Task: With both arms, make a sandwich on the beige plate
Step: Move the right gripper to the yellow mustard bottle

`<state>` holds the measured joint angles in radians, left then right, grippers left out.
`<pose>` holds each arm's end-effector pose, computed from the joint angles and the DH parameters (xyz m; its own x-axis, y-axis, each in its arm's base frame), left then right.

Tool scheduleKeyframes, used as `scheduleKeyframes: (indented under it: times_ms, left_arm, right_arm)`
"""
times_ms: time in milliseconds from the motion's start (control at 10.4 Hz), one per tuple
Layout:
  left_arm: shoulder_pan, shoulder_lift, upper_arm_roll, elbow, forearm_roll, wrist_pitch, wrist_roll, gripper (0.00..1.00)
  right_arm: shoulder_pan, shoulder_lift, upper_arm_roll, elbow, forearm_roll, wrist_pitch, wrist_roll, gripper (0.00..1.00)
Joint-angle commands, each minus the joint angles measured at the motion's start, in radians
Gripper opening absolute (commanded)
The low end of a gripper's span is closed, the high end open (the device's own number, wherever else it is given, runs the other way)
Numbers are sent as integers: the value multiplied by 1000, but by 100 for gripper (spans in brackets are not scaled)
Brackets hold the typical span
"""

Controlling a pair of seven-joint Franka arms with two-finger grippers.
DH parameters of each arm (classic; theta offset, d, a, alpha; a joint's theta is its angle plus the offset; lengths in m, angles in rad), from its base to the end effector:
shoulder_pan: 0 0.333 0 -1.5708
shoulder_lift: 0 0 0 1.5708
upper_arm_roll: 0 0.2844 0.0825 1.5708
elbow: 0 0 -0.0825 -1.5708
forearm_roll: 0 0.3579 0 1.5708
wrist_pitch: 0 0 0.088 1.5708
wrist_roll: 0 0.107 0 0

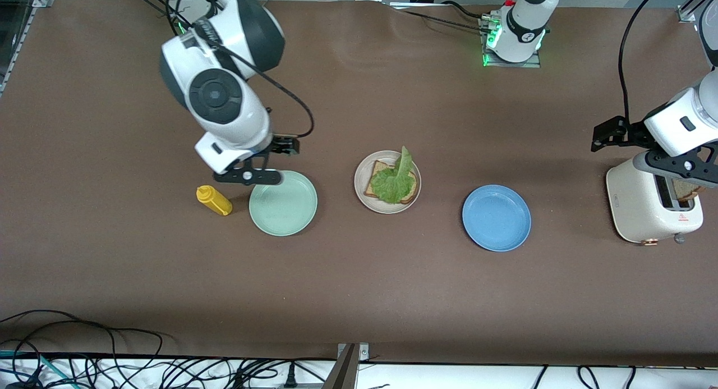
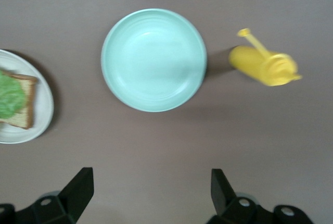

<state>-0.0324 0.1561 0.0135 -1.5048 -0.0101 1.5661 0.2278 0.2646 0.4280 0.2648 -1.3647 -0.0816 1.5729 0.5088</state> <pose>0.5669 -0.0123 0.5362 0.9655 -0.2441 -0.0904 -0.2425 -0.9697 0.0291 0.5536 0.2834 0.4426 0.9813 0.0100 -0.1922 0.0247 -0.9970 0.0740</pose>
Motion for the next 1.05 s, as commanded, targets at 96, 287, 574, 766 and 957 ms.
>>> scheduleKeyframes:
  times_ms: [96, 287, 574, 766, 957]
  left_arm:
    - [-1, -10, 2, -9, 16, 2, -8, 100]
    - [-3, -10, -1, -6, 16, 2, -11, 100]
    - [-4, -13, -3, -8, 21, -12, -47, 100]
    - [-4, -13, -3, -8, 21, -18, -47, 100]
    - [-4, -13, -4, -8, 21, -18, -48, 100]
  right_arm:
    - [-218, -156, 70, -183, 26, 48, -197, 100]
    - [-274, -275, 68, -340, 64, 138, -313, 100]
    - [-324, -373, 57, -473, 98, 228, -545, 100]
    - [-347, -376, 15, -499, 156, 246, -718, 100]
    - [-349, -384, -60, -566, 178, 315, -904, 100]
